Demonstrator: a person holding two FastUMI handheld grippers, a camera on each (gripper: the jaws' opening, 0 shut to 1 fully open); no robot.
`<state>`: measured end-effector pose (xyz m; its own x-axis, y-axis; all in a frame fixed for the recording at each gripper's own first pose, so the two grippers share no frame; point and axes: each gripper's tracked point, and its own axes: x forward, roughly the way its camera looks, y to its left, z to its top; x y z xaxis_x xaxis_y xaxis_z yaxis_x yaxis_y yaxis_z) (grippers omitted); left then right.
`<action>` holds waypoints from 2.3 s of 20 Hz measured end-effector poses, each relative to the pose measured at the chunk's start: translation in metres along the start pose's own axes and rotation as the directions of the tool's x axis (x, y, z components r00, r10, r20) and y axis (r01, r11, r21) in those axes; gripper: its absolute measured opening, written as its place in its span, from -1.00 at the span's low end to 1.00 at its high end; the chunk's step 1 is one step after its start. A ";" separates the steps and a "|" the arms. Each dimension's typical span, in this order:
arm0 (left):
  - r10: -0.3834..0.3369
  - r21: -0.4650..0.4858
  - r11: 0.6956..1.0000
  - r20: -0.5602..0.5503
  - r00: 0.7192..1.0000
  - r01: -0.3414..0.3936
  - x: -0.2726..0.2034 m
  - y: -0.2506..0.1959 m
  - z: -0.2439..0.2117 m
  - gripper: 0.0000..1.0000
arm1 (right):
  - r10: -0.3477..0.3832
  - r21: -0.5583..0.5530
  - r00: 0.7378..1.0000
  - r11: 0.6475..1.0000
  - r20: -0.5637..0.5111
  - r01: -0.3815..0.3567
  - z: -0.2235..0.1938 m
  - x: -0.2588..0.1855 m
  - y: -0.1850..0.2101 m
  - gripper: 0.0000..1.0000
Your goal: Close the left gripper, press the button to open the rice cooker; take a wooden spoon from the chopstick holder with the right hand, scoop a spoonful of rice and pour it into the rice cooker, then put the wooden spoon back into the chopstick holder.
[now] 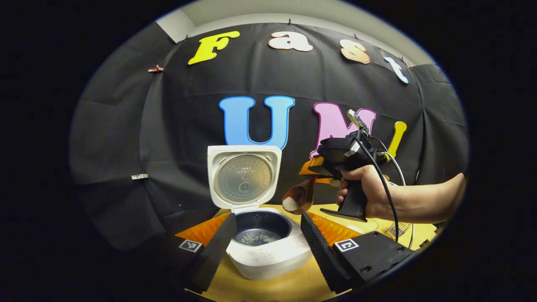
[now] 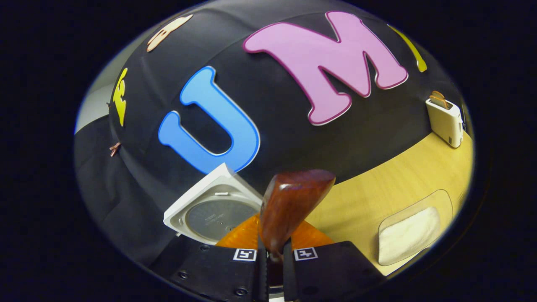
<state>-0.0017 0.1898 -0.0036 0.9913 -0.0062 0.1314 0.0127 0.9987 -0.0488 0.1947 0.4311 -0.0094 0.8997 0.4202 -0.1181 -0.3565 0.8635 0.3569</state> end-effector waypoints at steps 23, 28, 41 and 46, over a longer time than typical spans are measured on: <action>0.170 -0.135 0.975 -0.044 0.984 -0.174 0.004 0.084 -0.027 0.96 | 0.192 -0.787 0.967 0.565 -0.166 -0.247 -0.120 0.042 0.071 -0.65; 0.199 -0.167 0.964 -0.052 0.979 -0.205 0.000 0.094 -0.031 0.91 | 0.176 -0.808 0.969 0.537 -0.176 -0.244 -0.125 0.051 0.067 -0.65; 0.172 -0.142 0.974 -0.037 0.984 -0.176 0.004 0.086 -0.026 0.91 | 0.182 -0.577 0.959 0.769 -0.217 -0.276 -0.097 0.026 0.069 -0.65; 0.151 -0.103 0.983 -0.034 0.988 -0.154 0.012 0.064 -0.020 0.91 | 0.171 -0.380 0.971 0.898 -0.165 -0.223 -0.046 0.013 0.050 -0.65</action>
<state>0.0138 0.2524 -0.0253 0.9857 0.1428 0.0890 -0.1262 0.9773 -0.1704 0.1772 0.4927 -0.0361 0.7713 0.6019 -0.2070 -0.6161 0.7877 -0.0050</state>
